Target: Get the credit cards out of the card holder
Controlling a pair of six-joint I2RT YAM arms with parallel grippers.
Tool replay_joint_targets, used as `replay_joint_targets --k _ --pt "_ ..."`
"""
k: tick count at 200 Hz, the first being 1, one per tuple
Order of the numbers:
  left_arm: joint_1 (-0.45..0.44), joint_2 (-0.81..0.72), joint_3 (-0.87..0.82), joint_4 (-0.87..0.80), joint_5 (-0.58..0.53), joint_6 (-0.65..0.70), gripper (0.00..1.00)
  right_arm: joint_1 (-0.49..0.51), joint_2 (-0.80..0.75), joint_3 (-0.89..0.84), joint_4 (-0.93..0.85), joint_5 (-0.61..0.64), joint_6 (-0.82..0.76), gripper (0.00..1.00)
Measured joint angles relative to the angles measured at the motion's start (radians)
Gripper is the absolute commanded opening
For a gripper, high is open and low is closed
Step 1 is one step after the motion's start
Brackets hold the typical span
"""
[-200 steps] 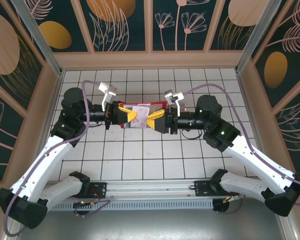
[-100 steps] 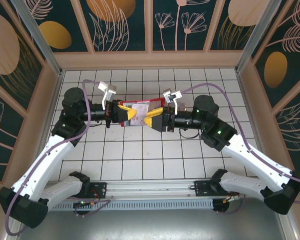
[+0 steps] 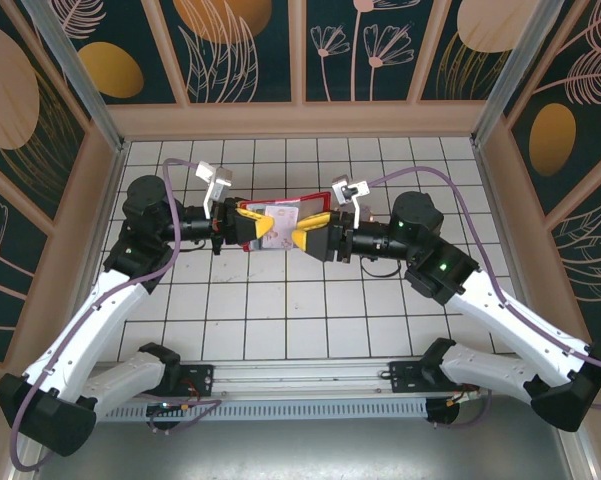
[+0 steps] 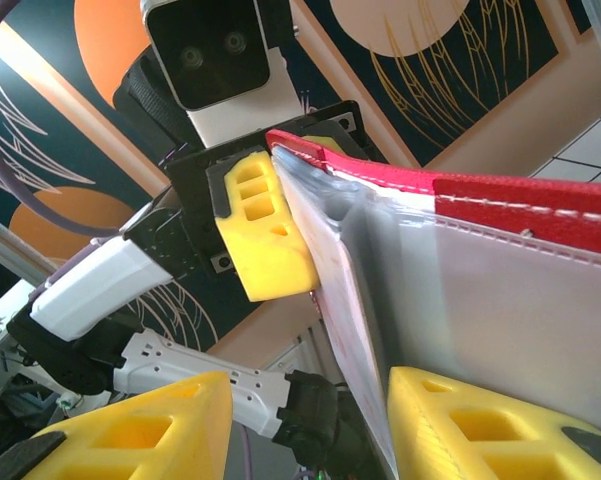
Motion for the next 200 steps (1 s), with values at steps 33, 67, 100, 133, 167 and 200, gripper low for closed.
replay_joint_targets --k 33,67,100,133,167,200 --pt "0.0 -0.001 -0.024 0.021 0.0 -0.014 0.0 0.001 0.0 -0.003 -0.005 0.002 0.0 0.46" --pt "0.0 -0.001 -0.025 0.021 0.0 -0.019 0.0 0.012 0.004 -0.003 -0.003 -0.003 0.0 0.44" --pt "0.0 -0.002 -0.025 0.016 0.004 -0.026 0.0 0.047 0.038 0.001 0.0 -0.002 -0.006 0.44" --pt "0.008 -0.007 -0.025 0.013 0.003 -0.03 0.0 0.055 0.051 0.013 0.001 0.006 -0.011 0.44" --pt "0.008 -0.011 -0.025 0.013 -0.004 -0.029 0.0 0.061 0.052 0.013 0.015 0.018 -0.011 0.47" --pt "0.011 -0.016 -0.024 -0.012 -0.029 -0.009 0.0 0.063 0.053 0.001 0.039 0.028 -0.001 0.4"
